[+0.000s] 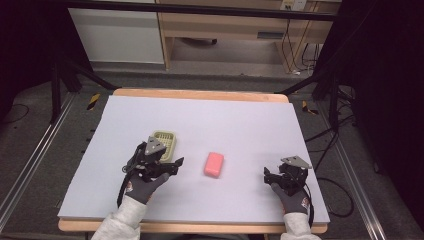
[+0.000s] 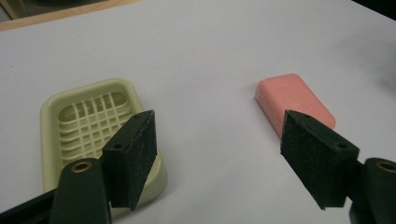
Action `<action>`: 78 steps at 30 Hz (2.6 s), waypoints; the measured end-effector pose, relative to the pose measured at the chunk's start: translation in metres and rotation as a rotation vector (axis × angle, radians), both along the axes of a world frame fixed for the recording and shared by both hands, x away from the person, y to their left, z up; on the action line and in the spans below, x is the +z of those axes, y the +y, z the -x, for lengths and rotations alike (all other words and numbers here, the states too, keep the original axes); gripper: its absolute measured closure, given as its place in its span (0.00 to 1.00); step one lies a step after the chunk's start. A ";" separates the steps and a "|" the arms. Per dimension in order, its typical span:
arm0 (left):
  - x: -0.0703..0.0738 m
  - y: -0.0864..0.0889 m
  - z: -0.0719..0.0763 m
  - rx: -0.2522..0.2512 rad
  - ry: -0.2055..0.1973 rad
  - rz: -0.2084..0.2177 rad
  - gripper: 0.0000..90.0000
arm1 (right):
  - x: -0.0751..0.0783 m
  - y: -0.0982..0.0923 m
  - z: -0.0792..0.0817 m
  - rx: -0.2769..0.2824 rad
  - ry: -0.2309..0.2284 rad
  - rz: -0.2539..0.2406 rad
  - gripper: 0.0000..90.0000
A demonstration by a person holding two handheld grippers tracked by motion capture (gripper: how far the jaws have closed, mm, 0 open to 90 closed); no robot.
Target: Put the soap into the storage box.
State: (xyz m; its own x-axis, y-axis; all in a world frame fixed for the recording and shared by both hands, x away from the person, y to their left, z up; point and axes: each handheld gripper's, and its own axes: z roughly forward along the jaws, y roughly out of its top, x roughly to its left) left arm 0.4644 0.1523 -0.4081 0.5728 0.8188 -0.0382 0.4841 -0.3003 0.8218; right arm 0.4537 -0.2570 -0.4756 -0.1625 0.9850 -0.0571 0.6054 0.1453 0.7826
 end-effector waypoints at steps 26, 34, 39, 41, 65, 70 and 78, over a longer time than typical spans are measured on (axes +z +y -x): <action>-0.003 -0.050 -0.018 -0.057 0.013 -0.028 0.28 | 0.000 -0.001 -0.001 0.001 0.001 0.001 0.09; -0.005 -0.062 -0.023 -0.068 0.018 -0.028 0.26 | 0.000 -0.001 -0.001 -0.005 0.003 -0.003 0.09; -0.006 -0.069 -0.024 -0.073 0.023 -0.035 0.26 | 0.000 -0.001 -0.001 -0.008 -0.001 -0.008 0.09; -0.006 -0.072 -0.025 -0.075 0.026 -0.036 0.26 | 0.000 -0.001 -0.001 -0.007 0.001 -0.008 0.09; -0.024 -0.106 -0.033 -0.112 0.084 -0.115 0.20 | 0.000 -0.001 -0.001 -0.007 0.009 -0.007 0.09; -0.029 -0.114 -0.035 -0.116 0.096 -0.131 0.20 | -0.001 -0.001 -0.001 -0.010 0.014 -0.014 0.09; -0.036 -0.125 -0.039 -0.120 0.114 -0.153 0.19 | -0.001 -0.001 -0.002 -0.011 0.019 -0.016 0.09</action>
State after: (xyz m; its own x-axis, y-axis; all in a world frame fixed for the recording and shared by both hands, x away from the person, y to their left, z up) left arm 0.5038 0.0275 -0.4444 0.6652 0.7465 0.0112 0.5244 -0.4779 0.7047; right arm 0.4557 -0.2581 -0.4767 -0.1530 0.9875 -0.0387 0.6212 0.1266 0.7733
